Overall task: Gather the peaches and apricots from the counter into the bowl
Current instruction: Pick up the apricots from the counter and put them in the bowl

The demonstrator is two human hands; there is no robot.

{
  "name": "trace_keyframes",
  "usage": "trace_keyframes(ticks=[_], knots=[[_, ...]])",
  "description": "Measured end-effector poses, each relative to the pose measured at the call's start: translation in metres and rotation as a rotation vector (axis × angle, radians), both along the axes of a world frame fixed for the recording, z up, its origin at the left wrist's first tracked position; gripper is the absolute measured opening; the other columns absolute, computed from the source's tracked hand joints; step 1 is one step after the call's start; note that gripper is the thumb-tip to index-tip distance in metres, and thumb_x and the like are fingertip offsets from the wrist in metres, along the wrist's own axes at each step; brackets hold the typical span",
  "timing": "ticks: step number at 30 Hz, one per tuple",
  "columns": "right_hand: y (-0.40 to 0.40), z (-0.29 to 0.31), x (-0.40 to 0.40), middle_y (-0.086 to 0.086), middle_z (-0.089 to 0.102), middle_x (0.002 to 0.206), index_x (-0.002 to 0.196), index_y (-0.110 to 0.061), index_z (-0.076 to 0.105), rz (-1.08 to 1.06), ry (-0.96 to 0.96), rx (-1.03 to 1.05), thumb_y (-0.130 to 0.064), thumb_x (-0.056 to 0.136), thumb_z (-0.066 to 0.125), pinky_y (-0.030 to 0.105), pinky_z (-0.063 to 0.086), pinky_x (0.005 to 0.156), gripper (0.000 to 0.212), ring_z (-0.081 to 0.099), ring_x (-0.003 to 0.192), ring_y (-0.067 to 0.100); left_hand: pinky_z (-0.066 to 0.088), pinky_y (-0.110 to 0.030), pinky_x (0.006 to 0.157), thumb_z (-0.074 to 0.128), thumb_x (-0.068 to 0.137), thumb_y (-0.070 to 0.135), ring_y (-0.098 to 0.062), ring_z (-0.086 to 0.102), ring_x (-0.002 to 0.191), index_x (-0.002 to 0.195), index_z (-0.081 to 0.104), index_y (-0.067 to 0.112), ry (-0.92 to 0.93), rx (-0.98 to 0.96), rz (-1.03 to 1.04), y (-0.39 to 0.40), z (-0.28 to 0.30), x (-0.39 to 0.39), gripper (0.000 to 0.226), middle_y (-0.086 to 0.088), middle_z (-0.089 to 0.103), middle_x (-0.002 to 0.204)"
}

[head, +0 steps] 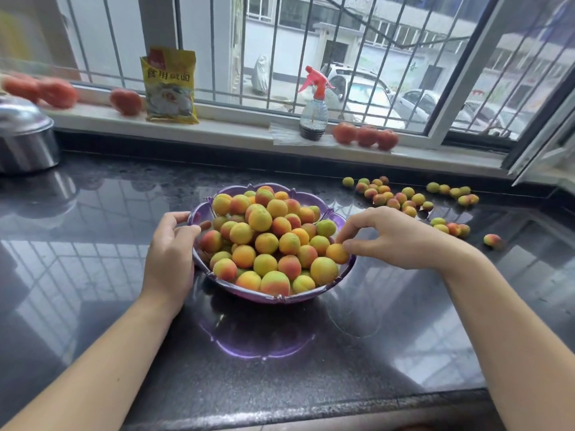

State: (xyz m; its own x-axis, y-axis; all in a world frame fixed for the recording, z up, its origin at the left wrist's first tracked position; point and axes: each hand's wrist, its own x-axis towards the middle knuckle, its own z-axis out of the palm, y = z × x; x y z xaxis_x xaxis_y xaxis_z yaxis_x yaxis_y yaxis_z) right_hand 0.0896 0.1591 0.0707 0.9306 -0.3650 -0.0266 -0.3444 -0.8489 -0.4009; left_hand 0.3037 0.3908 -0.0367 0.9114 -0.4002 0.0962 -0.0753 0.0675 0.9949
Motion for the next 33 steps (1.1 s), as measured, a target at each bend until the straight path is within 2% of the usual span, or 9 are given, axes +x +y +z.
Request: trace_keyframes(ticks=[5,9,19,22,24,27,29,31,33], knots=[[0.000,-0.007,-0.002,-0.017,0.070,0.098,0.100,-0.031,0.073,-0.003,-0.036,-0.003,-0.028,0.094,0.070,0.018,0.049,0.084,0.008,0.063,0.094,-0.003,0.058,-0.063,0.096,0.054,0.084,0.040,-0.033,0.072,0.106,0.104,0.067,0.029,-0.009,-0.004,-0.002,-0.001,-0.003,0.003,0.026,-0.006,0.076,0.105],[0.004,-0.008,-0.005,-0.018,0.071,0.103,0.112,-0.036,0.069,-0.010,-0.045,0.061,-0.038,0.092,0.072,0.023,0.050,0.089,0.020,0.064,0.099,-0.002,0.056,-0.065,0.097,0.057,0.084,0.040,-0.034,0.072,0.107,0.102,0.068,0.032,-0.008,-0.023,0.006,-0.001,-0.009,0.008,0.023,-0.007,0.077,0.107],[0.010,-0.017,0.002,-0.012,0.065,0.088,0.085,-0.028,0.065,-0.062,-0.089,-0.135,-0.046,0.087,0.074,0.036,0.051,0.082,0.020,0.057,0.089,0.007,0.056,-0.064,0.097,0.057,0.084,0.038,-0.034,0.072,0.106,0.103,0.068,0.030,-0.016,-0.025,0.015,-0.002,-0.011,0.009,0.024,-0.006,0.077,0.106],[0.011,-0.013,0.001,-0.012,0.064,0.090,0.087,-0.028,0.065,-0.052,-0.036,-0.145,-0.047,0.088,0.073,0.032,0.050,0.079,0.021,0.056,0.089,0.005,0.056,-0.064,0.098,0.057,0.084,0.039,-0.034,0.072,0.107,0.104,0.068,0.029,-0.011,-0.020,0.016,-0.001,-0.009,0.008,0.025,-0.005,0.077,0.106],[0.007,-0.016,0.000,-0.012,0.065,0.091,0.089,-0.027,0.068,-0.069,-0.116,-0.111,-0.044,0.089,0.072,0.026,0.048,0.078,0.018,0.057,0.090,0.005,0.057,-0.063,0.097,0.056,0.085,0.038,-0.033,0.072,0.107,0.105,0.068,0.029,-0.011,-0.018,0.013,0.000,-0.008,0.007,0.025,-0.005,0.077,0.107],[-0.014,-0.037,-0.003,-0.008,0.069,0.090,0.095,-0.018,0.071,-0.260,-0.482,0.102,-0.032,0.096,0.067,0.018,0.049,0.075,0.014,0.064,0.087,0.005,0.058,-0.060,0.095,0.056,0.085,0.038,-0.033,0.072,0.108,0.105,0.067,0.030,-0.011,-0.019,0.004,0.000,-0.007,0.005,0.025,-0.006,0.076,0.108],[-0.044,-0.065,-0.012,-0.001,0.069,0.089,0.094,-0.014,0.070,-0.511,-0.659,0.126,-0.022,0.098,0.063,0.026,0.050,0.074,0.011,0.064,0.083,0.010,0.058,-0.057,0.094,0.056,0.085,0.038,-0.033,0.072,0.109,0.105,0.067,0.030,-0.008,-0.024,0.001,0.000,-0.006,0.004,0.025,-0.006,0.076,0.108],[-0.073,-0.094,-0.026,0.009,0.067,0.102,0.100,-0.012,0.071,-0.742,-0.600,-0.082,-0.012,0.096,0.059,0.036,0.050,0.085,0.013,0.064,0.095,0.026,0.058,-0.054,0.092,0.055,0.085,0.038,-0.031,0.072,0.108,0.105,0.067,0.030,-0.009,-0.023,-0.003,-0.001,-0.005,0.003,0.024,-0.004,0.076,0.107],[-0.093,-0.109,-0.038,0.015,0.058,0.125,0.115,-0.010,0.069,-0.878,-0.473,-0.190,-0.006,0.094,0.053,0.041,0.046,0.093,0.027,0.059,0.109,0.039,0.058,-0.050,0.089,0.055,0.085,0.038,-0.030,0.071,0.108,0.104,0.066,0.029,-0.015,-0.026,-0.001,-0.001,-0.005,0.003,0.024,-0.002,0.075,0.105]])
